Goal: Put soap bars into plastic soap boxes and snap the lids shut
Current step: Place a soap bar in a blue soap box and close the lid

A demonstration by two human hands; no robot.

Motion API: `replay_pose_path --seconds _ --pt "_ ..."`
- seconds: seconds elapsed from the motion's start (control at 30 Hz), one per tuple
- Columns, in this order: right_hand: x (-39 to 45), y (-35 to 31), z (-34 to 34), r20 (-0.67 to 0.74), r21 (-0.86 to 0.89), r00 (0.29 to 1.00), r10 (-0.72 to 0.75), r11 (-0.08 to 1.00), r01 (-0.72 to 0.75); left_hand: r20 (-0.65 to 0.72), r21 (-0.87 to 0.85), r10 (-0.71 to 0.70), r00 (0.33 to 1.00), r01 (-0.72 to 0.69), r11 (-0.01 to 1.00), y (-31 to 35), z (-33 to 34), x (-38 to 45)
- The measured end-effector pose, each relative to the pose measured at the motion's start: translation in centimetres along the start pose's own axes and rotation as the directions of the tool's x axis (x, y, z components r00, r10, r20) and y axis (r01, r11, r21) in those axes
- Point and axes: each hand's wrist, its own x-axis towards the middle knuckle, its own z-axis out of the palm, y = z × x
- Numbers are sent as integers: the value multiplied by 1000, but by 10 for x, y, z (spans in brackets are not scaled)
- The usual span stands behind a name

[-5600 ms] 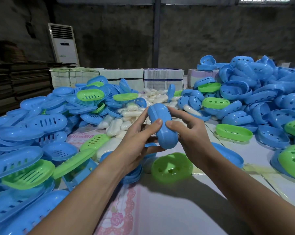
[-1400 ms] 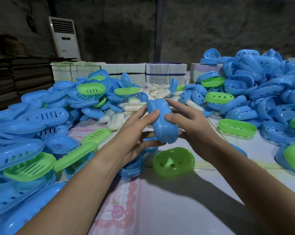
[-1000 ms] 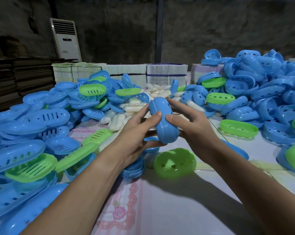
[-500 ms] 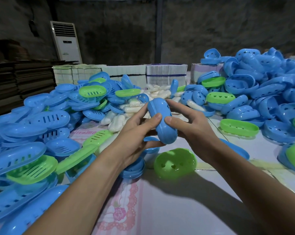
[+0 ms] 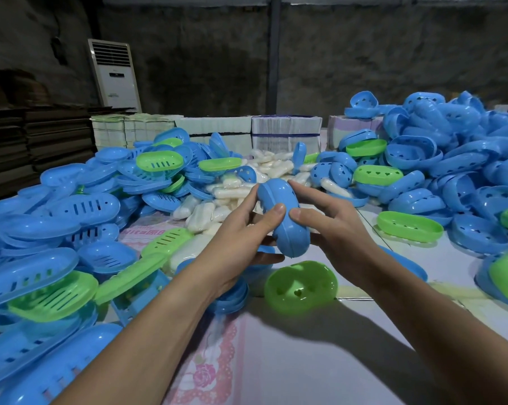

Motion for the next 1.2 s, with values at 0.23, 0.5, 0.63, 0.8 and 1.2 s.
replay_pose_path --seconds 0.23,0.5,0.63,0.8,1.2 --pt "2 0 8 -65 19 998 -3 1000 4 -79 -5 94 992 -95 995 -3 12 2" --pt "3 -1 0 -53 18 999 -2 1000 3 -44 -66 59 997 -62 996 -2 9 1" --pt "2 2 0 -54 -1 999 -5 1000 5 -45 -66 45 998 -47 997 -2 9 0" --pt "2 0 -3 -40 -23 999 -29 999 29 -36 -68 56 998 -58 996 0 10 -1" --pt "5 -1 -1 -87 -24 994 -64 998 62 -77 -189 42 996 -56 980 -6 10 3"
